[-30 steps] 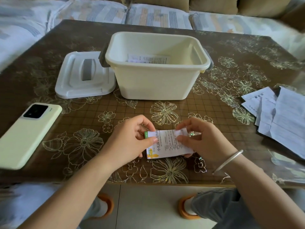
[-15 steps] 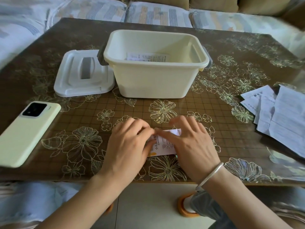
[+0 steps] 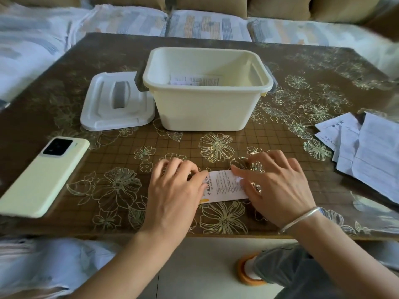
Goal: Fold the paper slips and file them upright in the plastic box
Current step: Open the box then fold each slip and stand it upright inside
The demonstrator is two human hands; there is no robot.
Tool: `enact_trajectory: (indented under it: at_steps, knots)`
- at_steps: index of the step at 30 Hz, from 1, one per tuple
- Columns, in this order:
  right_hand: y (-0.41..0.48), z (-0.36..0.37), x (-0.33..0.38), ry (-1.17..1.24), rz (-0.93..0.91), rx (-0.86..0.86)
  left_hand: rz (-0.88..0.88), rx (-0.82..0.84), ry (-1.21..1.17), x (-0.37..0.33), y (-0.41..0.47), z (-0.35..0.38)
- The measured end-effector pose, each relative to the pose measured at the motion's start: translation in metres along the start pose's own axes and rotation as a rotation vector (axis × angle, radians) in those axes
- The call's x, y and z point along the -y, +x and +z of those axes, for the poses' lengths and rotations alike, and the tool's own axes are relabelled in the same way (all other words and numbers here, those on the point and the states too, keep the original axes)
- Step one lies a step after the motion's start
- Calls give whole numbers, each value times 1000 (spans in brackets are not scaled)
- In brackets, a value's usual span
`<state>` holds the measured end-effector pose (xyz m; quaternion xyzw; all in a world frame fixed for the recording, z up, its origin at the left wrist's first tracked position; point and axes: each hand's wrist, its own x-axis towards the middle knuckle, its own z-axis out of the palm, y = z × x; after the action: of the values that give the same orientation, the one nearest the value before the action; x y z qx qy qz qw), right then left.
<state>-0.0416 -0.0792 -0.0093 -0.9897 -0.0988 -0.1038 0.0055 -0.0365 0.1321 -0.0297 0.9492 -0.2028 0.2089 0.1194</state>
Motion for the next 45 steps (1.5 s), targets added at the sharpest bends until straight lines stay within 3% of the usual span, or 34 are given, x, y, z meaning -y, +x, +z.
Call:
enact_trajectory:
  at_steps: [8, 12, 16, 21, 24, 29, 32, 37, 45]
  knots:
    - [2, 4, 2, 4, -12, 19, -171, 4, 114, -7, -5, -4]
    - [6, -4, 3, 45, 0, 53, -146, 26, 153, -8, -4, -3]
    - [28, -22, 11, 212, 22, 240, -72, 9, 114, -2, -4, 0]
    - [61, -34, 17, 177, 14, 542, -55, 107, 52, 0, 3, -4]
    - [60, -33, 15, 232, 37, 596, -29, 140, 2, 4, 10, -4]
    - [29, -28, 12, 401, 43, 472, 35, 69, -76, 3, 17, -6]
    - [11, -21, 4, 396, -129, 288, 135, 26, -162, 3, 12, 0]
    - [2, -7, -14, 329, -422, 117, 86, 70, -349, 10, 6, 1]
    - [-8, 3, -16, 330, -615, -69, 26, 95, -407, 12, -7, -9]
